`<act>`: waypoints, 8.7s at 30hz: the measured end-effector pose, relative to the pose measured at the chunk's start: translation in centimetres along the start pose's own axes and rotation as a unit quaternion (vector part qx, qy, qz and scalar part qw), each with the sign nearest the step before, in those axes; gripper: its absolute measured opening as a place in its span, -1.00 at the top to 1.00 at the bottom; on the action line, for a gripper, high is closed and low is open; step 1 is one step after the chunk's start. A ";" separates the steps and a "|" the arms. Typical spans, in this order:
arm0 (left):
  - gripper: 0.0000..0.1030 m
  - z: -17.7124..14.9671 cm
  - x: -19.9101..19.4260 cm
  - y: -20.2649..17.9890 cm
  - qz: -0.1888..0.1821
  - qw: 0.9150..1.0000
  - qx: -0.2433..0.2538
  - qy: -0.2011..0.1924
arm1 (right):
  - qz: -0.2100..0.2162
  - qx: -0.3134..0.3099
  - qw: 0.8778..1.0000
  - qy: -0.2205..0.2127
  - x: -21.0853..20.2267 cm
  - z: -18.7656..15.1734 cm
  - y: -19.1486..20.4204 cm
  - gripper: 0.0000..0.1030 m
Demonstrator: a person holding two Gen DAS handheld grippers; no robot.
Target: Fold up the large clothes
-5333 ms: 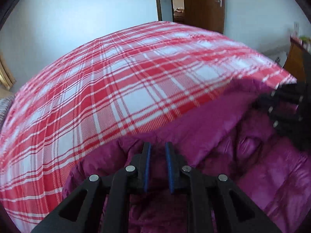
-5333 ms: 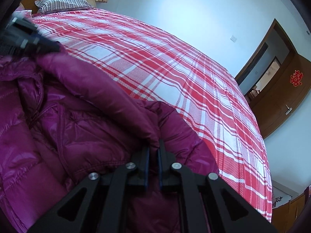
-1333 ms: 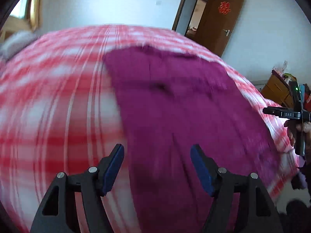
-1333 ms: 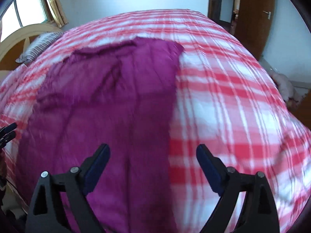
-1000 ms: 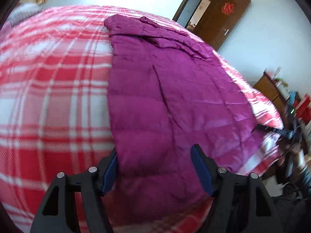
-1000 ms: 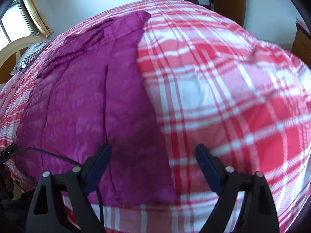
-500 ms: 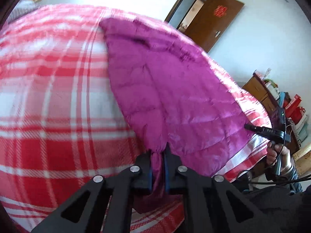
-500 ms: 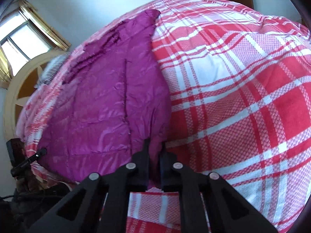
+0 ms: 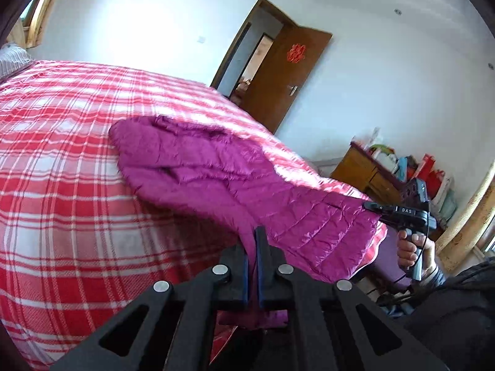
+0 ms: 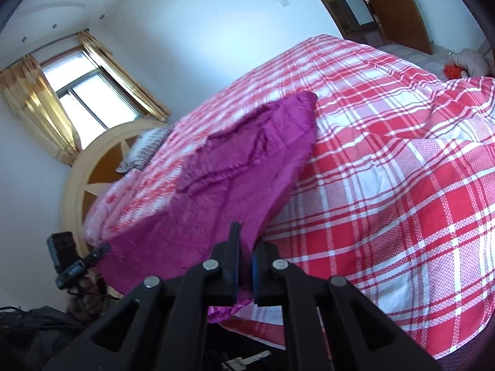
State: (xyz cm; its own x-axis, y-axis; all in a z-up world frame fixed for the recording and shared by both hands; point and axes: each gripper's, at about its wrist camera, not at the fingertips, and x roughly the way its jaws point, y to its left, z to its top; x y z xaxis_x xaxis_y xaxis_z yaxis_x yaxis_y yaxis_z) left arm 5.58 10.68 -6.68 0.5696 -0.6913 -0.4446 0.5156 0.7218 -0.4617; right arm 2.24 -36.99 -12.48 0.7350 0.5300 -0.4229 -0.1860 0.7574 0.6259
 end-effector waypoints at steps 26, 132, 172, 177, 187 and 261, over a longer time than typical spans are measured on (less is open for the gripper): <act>0.93 19.2 19.3 21.9 0.071 0.987 -0.140 0.034 | -0.073 0.074 0.994 0.021 19.0 21.2 -5.9 0.85; -0.94 20.5 31.2 17.9 0.302 0.950 -0.070 0.022 | -0.281 -0.140 0.949 0.014 35.1 16.3 6.4 -0.60; -0.98 17.4 35.8 19.5 0.372 0.924 -0.028 0.081 | -0.307 -0.123 0.942 0.064 40.2 13.7 3.0 -0.87; -0.98 17.4 35.8 19.6 0.372 0.924 -0.028 0.082 | -0.306 -0.123 0.942 0.065 40.2 13.7 3.0 -0.88; -0.98 17.3 36.0 19.6 0.374 0.923 -0.025 0.083 | -0.300 -0.118 0.944 0.065 40.1 13.7 2.8 -0.89; 0.69 15.2 18.6 29.8 -0.068 0.963 -0.258 0.037 | -0.035 -0.472 0.878 0.075 31.3 -5.3 25.8 0.79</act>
State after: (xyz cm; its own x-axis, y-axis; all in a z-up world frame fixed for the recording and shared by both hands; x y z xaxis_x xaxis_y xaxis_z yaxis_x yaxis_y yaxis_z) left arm 41.25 19.83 -16.97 0.4615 -0.7927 -0.3982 0.1845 0.5249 -0.8309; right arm 16.97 1.20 -13.07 0.6850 0.4611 -0.5641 -0.6534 0.7312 -0.1959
